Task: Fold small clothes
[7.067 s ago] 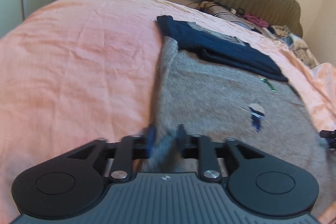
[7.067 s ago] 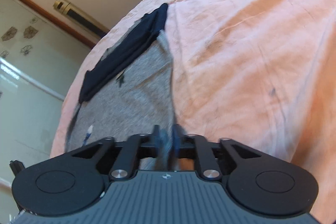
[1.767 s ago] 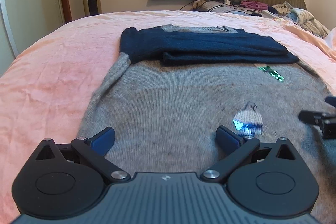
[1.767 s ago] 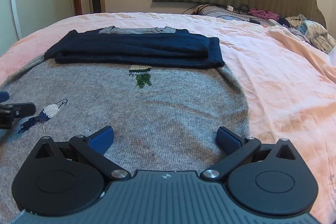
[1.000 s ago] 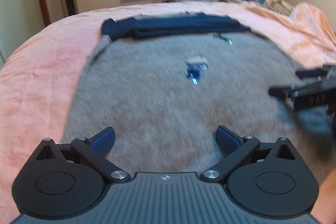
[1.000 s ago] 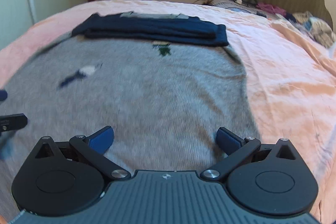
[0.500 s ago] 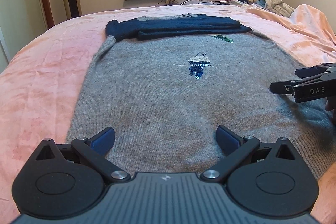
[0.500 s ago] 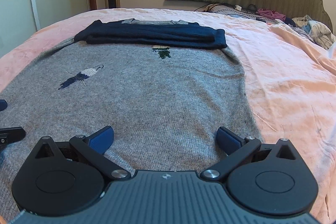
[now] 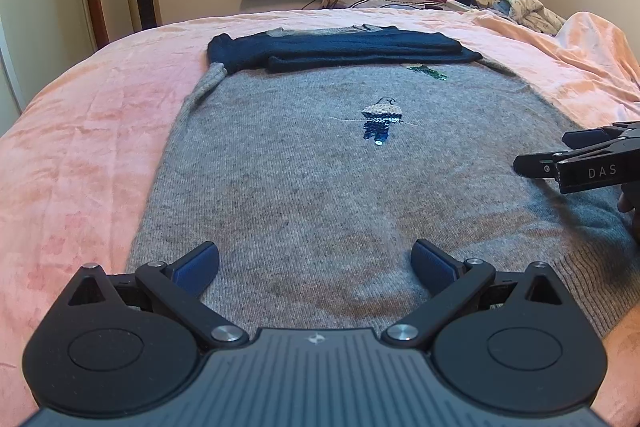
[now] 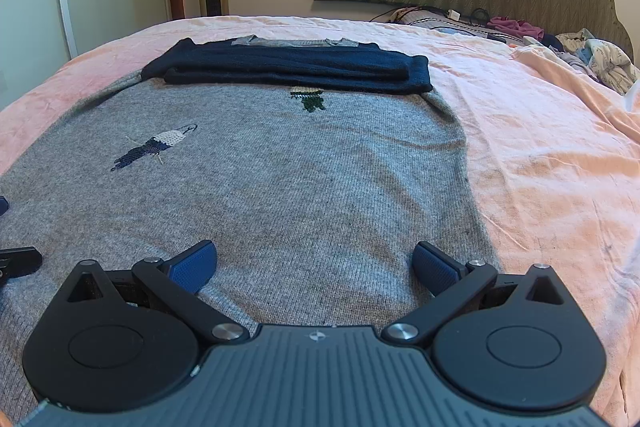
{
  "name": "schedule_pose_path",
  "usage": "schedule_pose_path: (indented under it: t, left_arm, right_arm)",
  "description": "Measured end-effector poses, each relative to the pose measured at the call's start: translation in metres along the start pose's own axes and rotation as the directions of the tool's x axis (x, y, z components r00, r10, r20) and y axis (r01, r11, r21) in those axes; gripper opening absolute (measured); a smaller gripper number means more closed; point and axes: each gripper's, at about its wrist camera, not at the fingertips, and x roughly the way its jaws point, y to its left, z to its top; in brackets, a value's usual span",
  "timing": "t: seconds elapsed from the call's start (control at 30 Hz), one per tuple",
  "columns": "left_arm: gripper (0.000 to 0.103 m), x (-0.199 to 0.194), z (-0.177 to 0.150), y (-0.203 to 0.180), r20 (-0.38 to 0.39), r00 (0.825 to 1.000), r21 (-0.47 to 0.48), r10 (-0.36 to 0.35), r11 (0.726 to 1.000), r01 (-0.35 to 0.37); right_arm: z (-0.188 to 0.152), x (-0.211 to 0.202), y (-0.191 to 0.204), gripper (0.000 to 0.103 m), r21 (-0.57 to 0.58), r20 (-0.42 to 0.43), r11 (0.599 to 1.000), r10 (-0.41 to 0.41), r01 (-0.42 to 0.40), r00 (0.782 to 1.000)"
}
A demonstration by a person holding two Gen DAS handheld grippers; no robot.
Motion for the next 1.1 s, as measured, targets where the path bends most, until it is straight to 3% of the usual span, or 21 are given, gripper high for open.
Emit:
schedule_pose_path:
  t: [0.47, 0.53, 0.6, 0.63, 0.7, 0.8, 0.87, 0.93, 1.03, 1.1]
  left_arm:
    - [0.103, -0.01, 0.001, 0.009, -0.02, 1.0, -0.021, -0.008, 1.0, 0.007]
    - [0.103, -0.022, 0.002, 0.029, -0.034, 0.999, -0.073, -0.034, 0.997, 0.032]
    - [0.103, -0.032, 0.0, 0.06, -0.036, 0.997, -0.195, -0.076, 0.979, 0.067]
    - [0.103, -0.034, -0.002, 0.076, -0.041, 0.994, -0.264, -0.097, 0.961, 0.083]
    - [0.103, -0.035, -0.009, 0.108, -0.049, 0.988, -0.408, -0.144, 0.906, 0.112]
    - [0.103, -0.035, -0.015, 0.129, -0.006, 0.969, -0.518, -0.245, 0.83, 0.207]
    - [0.102, -0.028, -0.018, 0.133, 0.033, 0.913, -0.589, -0.406, 0.73, 0.346]
    - [0.102, -0.019, -0.022, 0.133, 0.057, 0.858, -0.649, -0.511, 0.634, 0.42]
    - [0.1, -0.014, -0.025, 0.128, 0.067, 0.8, -0.669, -0.597, 0.568, 0.48]
    - [0.086, -0.012, -0.026, 0.127, 0.047, 0.785, -0.674, -0.618, 0.561, 0.482]
  right_arm:
    - [0.005, -0.004, -0.004, 0.103, 0.02, -0.023, 1.0, 0.012, -0.011, 1.0]
    - [0.013, -0.023, -0.027, 0.103, 0.133, -0.022, 0.988, 0.079, -0.075, 0.997]
    - [0.015, -0.042, -0.066, 0.103, 0.302, 0.033, 0.934, 0.191, -0.192, 0.981]
    - [0.014, -0.048, -0.09, 0.103, 0.4, 0.037, 0.883, 0.252, -0.246, 0.967]
    - [0.01, -0.051, -0.125, 0.103, 0.521, 0.004, 0.812, 0.305, -0.262, 0.952]
    - [-0.004, -0.052, -0.157, 0.103, 0.585, -0.067, 0.784, 0.301, -0.207, 0.951]
    - [-0.016, -0.049, -0.164, 0.103, 0.622, -0.079, 0.74, 0.385, -0.257, 0.919]
    - [-0.024, -0.051, -0.163, 0.103, 0.642, -0.068, 0.698, 0.464, -0.317, 0.883]
    - [-0.029, -0.054, -0.153, 0.101, 0.646, -0.1, 0.656, 0.58, -0.391, 0.809]
    - [-0.034, -0.056, -0.144, 0.096, 0.635, -0.132, 0.65, 0.623, -0.417, 0.771]
